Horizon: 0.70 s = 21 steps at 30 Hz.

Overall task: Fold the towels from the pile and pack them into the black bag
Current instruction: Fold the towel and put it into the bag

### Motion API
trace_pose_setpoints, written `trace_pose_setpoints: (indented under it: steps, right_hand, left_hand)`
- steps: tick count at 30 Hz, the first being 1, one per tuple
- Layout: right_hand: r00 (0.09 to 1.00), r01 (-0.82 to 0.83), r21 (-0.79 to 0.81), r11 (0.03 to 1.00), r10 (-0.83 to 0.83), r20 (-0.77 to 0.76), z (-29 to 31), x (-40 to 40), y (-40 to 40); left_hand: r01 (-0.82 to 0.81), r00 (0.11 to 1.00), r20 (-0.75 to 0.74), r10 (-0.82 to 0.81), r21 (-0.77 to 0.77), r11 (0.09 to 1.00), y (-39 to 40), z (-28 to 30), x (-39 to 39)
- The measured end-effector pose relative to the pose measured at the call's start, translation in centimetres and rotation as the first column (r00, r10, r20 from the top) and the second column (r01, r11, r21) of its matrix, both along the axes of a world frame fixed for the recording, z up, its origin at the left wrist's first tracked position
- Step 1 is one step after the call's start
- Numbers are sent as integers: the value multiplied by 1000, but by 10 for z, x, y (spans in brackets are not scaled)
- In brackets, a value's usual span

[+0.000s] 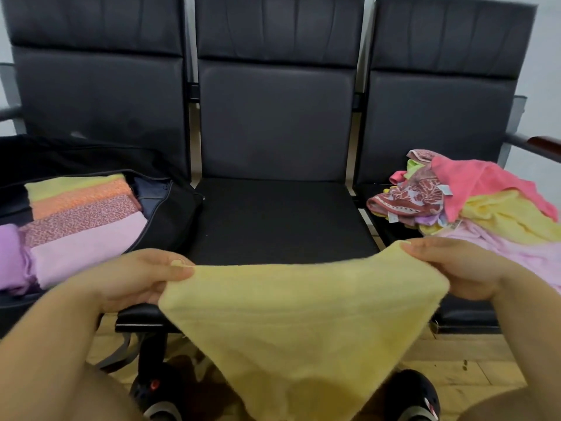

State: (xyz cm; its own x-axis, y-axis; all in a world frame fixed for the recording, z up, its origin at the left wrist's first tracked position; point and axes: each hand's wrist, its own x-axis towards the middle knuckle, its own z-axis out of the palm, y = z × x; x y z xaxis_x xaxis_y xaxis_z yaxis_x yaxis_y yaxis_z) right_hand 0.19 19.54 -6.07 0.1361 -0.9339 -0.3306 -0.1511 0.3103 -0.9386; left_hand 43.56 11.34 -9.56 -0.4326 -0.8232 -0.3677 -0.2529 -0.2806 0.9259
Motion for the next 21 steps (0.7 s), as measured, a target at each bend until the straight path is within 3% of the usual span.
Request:
trace_pose_setpoints:
  steps: [2, 3, 4, 5, 7, 9, 11, 13, 15, 18, 20, 21]
  right_hand:
    - [994, 33, -20, 999, -31, 105, 9, -4, 3]
    - [990, 65, -19, 998, -63, 125, 10, -7, 2]
    - [989, 85, -15, 996, -83, 121, 12, -7, 0]
    - [992, 112, -32, 993, -110, 61, 10, -8, -4]
    - [954, 132, -112, 985, -157, -257, 0, -11, -12]
    - [821, 133, -213, 968, -228, -524, -6, -10, -24]
    - [745, 161, -262, 951, -292, -600, -9, -8, -33]
    - [702, 209, -264, 942, -332, -630, -14, -8, -46]
    - [715, 331, -247, 911, -413, -564, -23, -6, -63]
    - [667, 384, -330, 862, -506, -546, -40, 1, -85]
    - [596, 318, -365, 875, -484, -641, -48, 12, -98]
    - [605, 306, -337, 890, -455, -654, -54, 20, -106]
  left_hand:
    - [68, 982, -179, -58, 49, 996, 1, 12, 11]
    - [64, 982, -180, -54, 46, 997, 0, 15, 13]
    - [36, 995, -95, -35, 14, 999, -4, 12, 12]
    - [17, 995, 104, -11, -57, 998, -6, 8, 8]
    - [31, 883, 463, 71, -210, 977, -13, 2, -5]
    - [39, 792, 594, 139, -276, 960, -21, -1, -15]
    - [62, 748, 646, 151, -294, 954, -26, -3, -20]
    - [4, 794, 579, 187, -312, 950, -34, -6, -30]
    - [-214, 885, 343, 316, -304, 929, -44, -13, -44]
    - [-517, 844, 13, 536, -247, 820, -64, -25, -68]
    - [-550, 813, -28, 581, -360, 753, -79, -42, -83]
    - [-493, 828, 28, 560, -439, 751, -83, -50, -91]
